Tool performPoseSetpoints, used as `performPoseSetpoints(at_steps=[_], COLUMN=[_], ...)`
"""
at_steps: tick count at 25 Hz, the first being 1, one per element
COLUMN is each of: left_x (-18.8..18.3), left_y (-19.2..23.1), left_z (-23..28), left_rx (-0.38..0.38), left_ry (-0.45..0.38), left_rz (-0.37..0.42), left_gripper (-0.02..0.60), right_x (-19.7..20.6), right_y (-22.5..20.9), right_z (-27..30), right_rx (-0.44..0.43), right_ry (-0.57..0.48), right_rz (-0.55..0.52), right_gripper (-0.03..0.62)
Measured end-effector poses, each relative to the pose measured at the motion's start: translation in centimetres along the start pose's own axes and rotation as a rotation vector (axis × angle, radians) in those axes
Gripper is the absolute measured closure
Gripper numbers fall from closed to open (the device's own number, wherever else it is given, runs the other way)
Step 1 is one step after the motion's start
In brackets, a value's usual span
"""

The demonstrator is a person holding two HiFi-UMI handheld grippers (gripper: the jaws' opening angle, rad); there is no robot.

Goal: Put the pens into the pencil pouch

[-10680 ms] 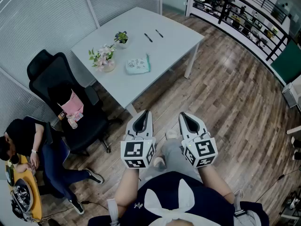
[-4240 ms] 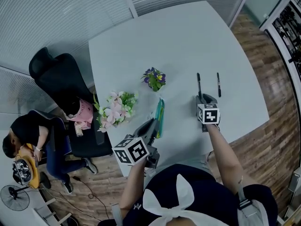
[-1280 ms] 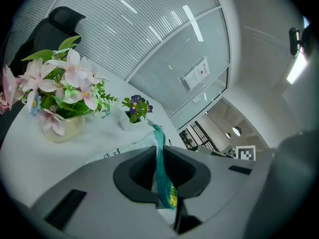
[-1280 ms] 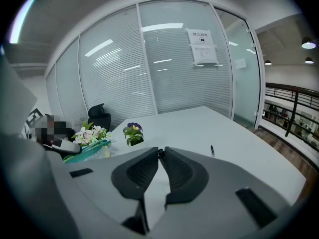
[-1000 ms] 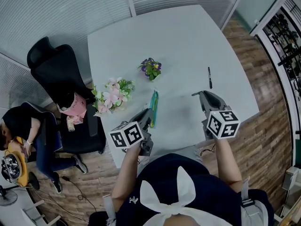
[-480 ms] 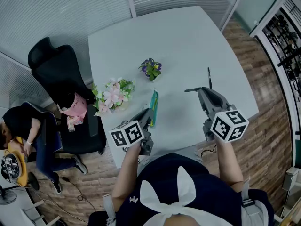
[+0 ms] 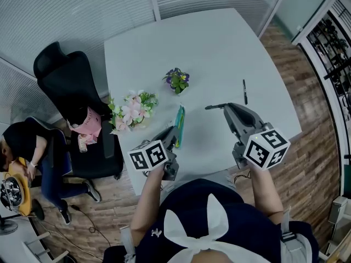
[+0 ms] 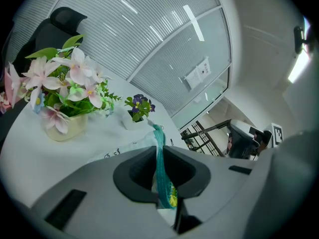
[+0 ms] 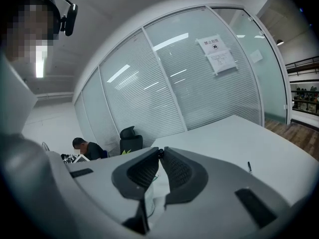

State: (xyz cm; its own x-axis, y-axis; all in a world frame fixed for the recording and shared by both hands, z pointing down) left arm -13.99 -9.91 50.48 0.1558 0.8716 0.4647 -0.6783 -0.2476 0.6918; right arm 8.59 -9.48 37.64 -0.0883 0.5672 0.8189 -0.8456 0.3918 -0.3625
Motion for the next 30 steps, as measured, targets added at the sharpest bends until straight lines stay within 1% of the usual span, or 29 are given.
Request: performPoseSetpoints(at_steps=[13, 22, 30], left_x=[0.0, 0.1, 0.2], left_y=[-0.1, -0.2, -0.4], left_z=[0.1, 0.3, 0.3], left_rx=[0.0, 0.002, 0.003], left_ry=[0.001, 0.006, 0.007], left_rz=[0.004, 0.008, 0.009], left_gripper=[0.526, 0.526, 0.526], right_x=[-0.6, 0.3, 1.4], right_y=[4.9, 6.7, 7.2], right_z=[1.2, 2.5, 3.4], right_rx=[-0.156, -0.212, -0.216], right_ry=[0.026, 0.071, 0.116], right_rz=[-0.066, -0.083, -0.09], right_gripper=[0.556, 0.554, 0.554])
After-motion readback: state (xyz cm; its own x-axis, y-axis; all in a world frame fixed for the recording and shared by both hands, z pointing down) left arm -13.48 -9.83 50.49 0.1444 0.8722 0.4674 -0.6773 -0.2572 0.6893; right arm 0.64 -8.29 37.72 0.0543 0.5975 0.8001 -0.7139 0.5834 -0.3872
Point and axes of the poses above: the fingertips, and each gripper's own axes: z forward along the fingers, y to its left, x out of its underside, the point moved 5 cm from there along -z, backward along the fingers, and after that the axes turned 11 degrees about y, right-handed, at the moved point
